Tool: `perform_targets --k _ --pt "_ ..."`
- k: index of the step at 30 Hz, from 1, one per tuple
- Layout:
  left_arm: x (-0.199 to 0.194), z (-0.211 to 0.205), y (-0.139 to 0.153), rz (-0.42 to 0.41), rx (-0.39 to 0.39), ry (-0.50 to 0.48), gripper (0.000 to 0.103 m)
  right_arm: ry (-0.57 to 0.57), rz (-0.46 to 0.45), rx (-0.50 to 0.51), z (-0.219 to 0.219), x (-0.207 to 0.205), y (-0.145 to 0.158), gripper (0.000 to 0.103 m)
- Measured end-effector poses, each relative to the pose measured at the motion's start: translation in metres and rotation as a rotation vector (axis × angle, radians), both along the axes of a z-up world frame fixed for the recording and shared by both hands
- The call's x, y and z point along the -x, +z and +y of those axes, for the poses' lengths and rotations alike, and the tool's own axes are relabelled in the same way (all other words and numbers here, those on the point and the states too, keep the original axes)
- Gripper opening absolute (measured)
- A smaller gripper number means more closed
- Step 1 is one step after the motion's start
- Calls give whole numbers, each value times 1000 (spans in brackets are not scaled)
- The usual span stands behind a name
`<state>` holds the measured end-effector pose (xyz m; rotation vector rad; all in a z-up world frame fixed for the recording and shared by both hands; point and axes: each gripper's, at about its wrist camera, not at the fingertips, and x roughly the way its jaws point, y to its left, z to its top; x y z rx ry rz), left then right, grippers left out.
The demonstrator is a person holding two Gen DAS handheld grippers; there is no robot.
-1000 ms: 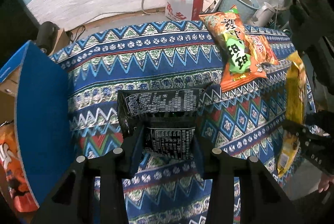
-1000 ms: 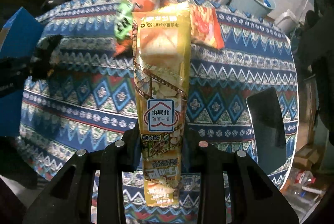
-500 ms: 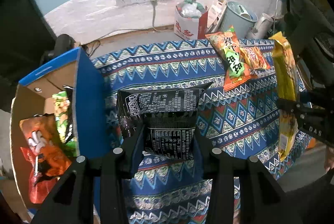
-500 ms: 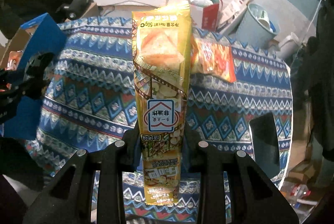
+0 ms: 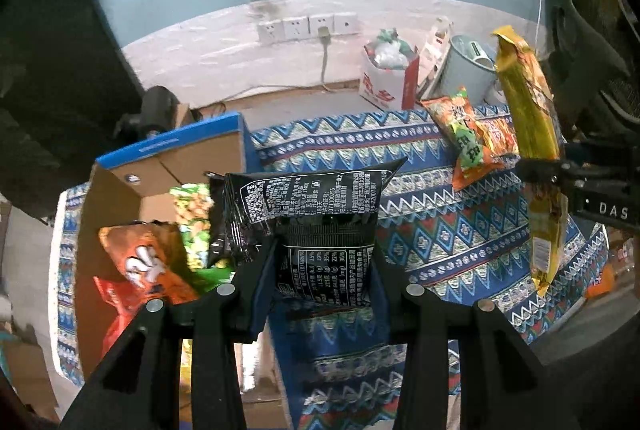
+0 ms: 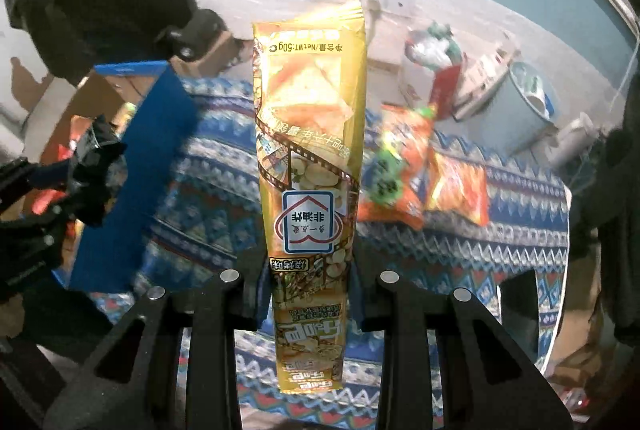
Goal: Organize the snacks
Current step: 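Carry black bag with left tool while right tool carries yellow pack toward the box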
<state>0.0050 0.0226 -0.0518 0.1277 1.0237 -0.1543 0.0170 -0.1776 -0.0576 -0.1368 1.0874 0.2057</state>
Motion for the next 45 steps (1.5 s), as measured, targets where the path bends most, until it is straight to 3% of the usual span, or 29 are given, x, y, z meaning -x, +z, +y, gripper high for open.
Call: perform_targets --k 8,17,31,45 --pt "10 30 18 -70 -2 25 43 58 -18 -39 47 -13 19 29" --pt "12 73 18 -81 11 79 43 135 -2 -53 106 -23 23 29" --pt "9 149 4 -62 17 221 43 211 64 -104 186 -49 13 29" --pt "10 187 -12 -6 44 292 43 250 141 -130 241 -64 -8 29"
